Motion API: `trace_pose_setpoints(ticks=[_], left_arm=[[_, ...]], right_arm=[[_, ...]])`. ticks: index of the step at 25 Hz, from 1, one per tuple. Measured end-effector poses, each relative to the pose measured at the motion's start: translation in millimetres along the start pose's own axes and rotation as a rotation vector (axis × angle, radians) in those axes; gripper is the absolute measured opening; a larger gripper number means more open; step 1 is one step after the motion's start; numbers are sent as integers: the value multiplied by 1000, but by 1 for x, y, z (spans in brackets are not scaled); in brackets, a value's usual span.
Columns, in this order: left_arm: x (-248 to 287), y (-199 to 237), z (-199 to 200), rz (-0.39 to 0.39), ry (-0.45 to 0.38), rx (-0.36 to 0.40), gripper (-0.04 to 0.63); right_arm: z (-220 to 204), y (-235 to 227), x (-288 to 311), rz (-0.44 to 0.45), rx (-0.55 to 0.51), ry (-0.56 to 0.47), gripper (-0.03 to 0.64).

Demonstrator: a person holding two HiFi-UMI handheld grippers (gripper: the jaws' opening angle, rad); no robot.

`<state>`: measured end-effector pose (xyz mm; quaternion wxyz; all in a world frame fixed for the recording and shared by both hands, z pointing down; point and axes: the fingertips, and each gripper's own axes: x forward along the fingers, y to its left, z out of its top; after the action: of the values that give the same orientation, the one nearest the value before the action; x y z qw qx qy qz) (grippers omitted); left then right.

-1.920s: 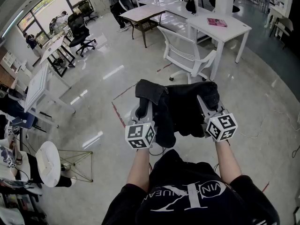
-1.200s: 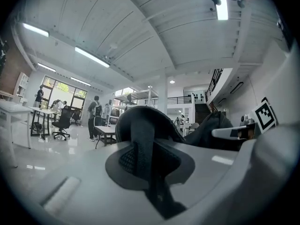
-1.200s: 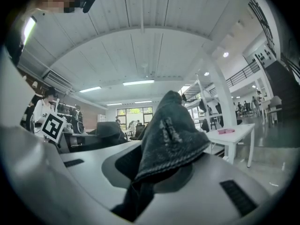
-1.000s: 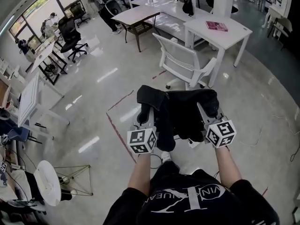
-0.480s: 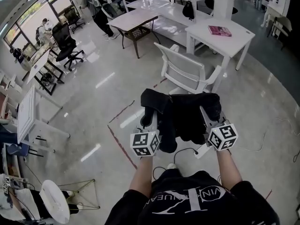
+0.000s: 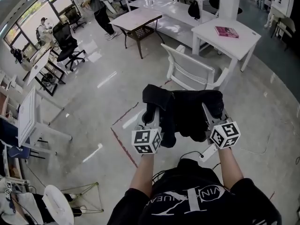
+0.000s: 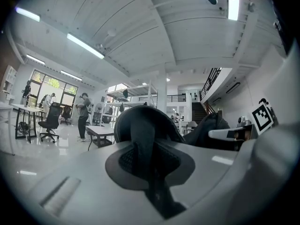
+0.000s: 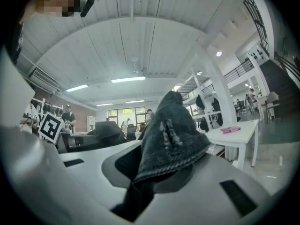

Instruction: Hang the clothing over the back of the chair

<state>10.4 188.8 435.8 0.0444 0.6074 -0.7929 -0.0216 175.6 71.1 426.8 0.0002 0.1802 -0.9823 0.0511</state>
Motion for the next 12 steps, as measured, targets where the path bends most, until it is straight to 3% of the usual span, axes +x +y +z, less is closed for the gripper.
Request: trace_pose_setpoints(ticks=[12], left_arm=[[37, 46, 5, 22, 3, -5, 41]], right_arm=[[2, 2, 62, 33, -38, 12, 67]])
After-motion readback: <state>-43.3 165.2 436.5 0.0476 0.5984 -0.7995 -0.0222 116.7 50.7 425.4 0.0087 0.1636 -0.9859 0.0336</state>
